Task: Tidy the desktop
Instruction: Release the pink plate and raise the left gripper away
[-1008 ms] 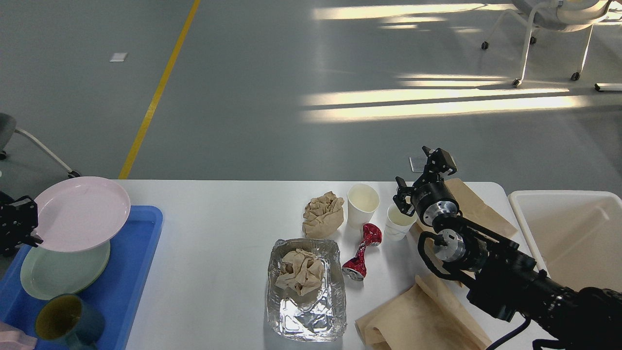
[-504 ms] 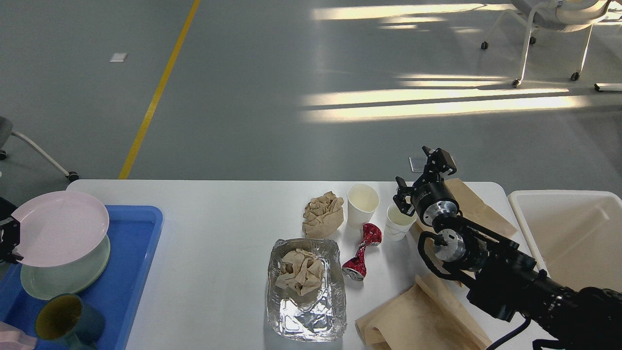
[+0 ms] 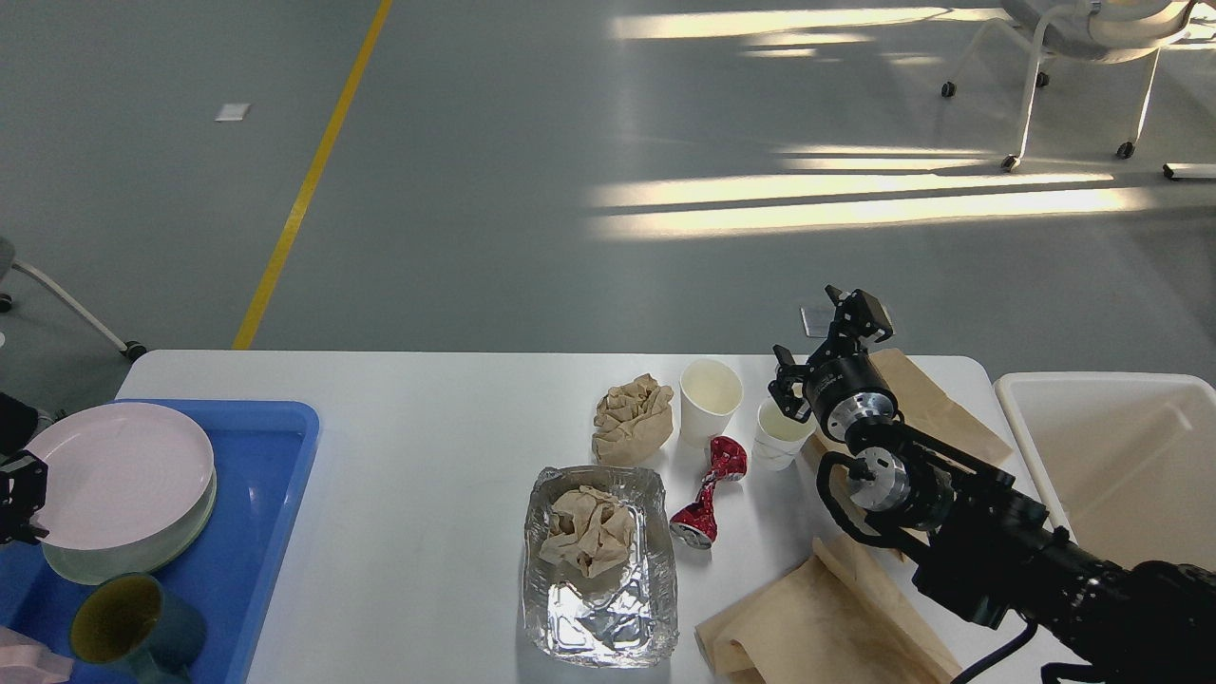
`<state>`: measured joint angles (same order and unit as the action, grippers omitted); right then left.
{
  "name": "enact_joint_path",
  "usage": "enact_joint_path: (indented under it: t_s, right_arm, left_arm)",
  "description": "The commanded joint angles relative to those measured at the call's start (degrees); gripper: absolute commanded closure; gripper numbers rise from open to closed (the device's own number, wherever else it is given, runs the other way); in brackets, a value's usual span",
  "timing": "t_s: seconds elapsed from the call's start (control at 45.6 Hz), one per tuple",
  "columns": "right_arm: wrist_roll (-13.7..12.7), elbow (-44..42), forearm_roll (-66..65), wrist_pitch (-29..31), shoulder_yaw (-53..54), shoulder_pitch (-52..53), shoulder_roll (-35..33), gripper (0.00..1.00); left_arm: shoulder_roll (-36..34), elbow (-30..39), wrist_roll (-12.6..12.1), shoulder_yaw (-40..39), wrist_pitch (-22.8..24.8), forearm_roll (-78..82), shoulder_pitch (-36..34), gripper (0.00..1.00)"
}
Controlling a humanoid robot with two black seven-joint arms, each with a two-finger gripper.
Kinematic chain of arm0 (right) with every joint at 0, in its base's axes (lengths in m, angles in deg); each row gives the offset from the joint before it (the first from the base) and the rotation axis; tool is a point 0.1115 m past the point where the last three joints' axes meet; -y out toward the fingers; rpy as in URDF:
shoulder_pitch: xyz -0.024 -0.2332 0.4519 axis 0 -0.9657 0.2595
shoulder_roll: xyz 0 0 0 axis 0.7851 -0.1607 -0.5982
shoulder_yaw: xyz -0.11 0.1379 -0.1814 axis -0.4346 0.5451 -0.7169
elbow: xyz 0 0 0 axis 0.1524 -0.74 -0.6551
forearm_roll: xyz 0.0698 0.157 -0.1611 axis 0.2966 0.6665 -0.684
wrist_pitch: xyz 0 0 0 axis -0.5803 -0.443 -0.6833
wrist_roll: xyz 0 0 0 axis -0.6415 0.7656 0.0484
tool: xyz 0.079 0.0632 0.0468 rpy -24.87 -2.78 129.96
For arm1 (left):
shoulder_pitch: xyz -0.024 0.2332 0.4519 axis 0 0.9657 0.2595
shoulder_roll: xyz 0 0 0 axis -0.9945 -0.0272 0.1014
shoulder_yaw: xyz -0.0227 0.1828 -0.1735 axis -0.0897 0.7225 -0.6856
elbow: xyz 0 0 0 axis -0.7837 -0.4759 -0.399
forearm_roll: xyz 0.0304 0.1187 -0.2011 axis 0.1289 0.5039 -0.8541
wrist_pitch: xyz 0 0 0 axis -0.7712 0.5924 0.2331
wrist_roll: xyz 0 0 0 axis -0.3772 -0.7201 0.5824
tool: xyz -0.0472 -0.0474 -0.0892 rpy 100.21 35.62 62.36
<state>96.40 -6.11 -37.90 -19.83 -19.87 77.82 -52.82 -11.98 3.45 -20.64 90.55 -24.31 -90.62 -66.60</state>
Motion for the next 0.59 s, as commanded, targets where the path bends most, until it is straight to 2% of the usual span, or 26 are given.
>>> enact_joint_path:
  t_s: [0.0,0.175,0.373,0.57]
  right_arm:
    - [0.00,0.00,0.00,0.00,0.07,0.00,0.00,0.00]
    - [0.00,0.00,0.00,0.00,0.06,0.00,0.00,0.00]
    - [0.00,0.00,0.00,0.00,-0.02,0.00,0.00,0.00]
    - [0.00,0.00,0.00,0.00,0.07,0.00,0.00,0.00]
  left_arm:
    - [0.06,0.00,-0.05,0.00,-0.08,0.00,0.02,0.98]
    - [0.06,0.00,0.04,-0.09,-0.17,0.00,0.11,0.93]
    - [0.15,0.00,0.04,-0.09,-0.52,0.00,0.11,0.81]
    - [0.67,0.00,0.04,-0.09,-3.59,0.00,0.11,0.53]
